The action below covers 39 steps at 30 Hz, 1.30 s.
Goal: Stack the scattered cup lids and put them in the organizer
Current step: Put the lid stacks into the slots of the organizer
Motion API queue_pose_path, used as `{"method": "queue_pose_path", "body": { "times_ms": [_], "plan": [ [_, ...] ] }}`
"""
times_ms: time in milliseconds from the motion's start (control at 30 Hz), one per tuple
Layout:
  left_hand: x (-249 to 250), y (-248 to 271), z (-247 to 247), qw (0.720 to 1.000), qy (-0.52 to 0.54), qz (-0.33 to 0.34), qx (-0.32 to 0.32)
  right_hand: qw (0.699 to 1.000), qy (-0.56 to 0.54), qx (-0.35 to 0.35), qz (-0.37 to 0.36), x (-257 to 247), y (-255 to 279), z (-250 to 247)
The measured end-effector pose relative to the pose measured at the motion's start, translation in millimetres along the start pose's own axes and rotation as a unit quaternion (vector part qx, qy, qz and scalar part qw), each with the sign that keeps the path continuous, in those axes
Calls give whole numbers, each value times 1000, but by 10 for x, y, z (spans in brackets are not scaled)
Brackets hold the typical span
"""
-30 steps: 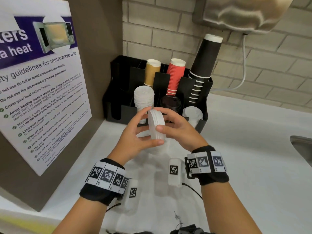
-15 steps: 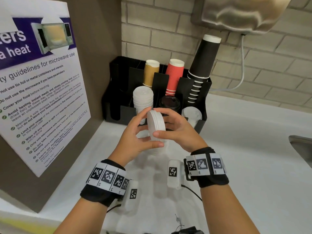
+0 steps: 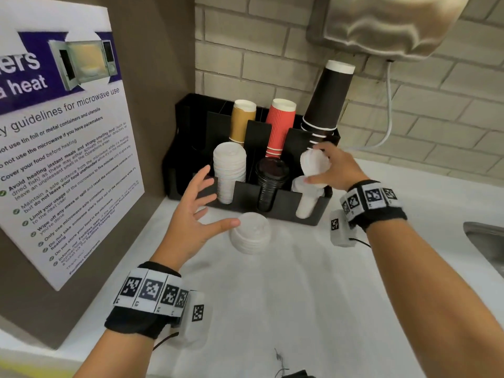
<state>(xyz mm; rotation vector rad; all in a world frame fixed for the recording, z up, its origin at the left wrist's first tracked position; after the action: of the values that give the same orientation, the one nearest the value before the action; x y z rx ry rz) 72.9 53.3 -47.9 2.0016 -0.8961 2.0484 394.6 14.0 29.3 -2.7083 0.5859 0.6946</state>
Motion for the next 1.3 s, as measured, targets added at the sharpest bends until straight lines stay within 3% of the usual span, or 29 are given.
{"method": "queue_pose_path", "body": {
  "times_ms": [100,233,800,1200,1300],
  "plan": [
    [-19,-4,-11,1000,-11,2,-1,991,110,-81,-12,92,-109,173],
    [-39,-10,-45,1000,-19,-1,7,976,174,-125,-28,96,-162,285],
    [-48,-27,-44,999,-34,-8,9,943,300,-136,-40,-9,-94,400],
    [-25,-16,-33,999,-35,-12,10,903,373,-213,-8,-45,-77,512],
    [-18,-15,-26,999,-33,-12,15,918,338,-207,16,-63,-25,461]
  ]
}}
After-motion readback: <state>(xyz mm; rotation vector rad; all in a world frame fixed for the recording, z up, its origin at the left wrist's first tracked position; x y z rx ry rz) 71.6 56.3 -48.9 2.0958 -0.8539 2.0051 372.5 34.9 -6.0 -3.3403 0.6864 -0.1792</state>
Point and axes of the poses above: each hand's wrist, its own y-axis away from the middle knuckle, its own z-axis out of the palm, x = y × z, the point moved 2 cm from there along -y, towards the middle knuckle, and after that the axes turned 1 degree about z, right-handed, at the moved point
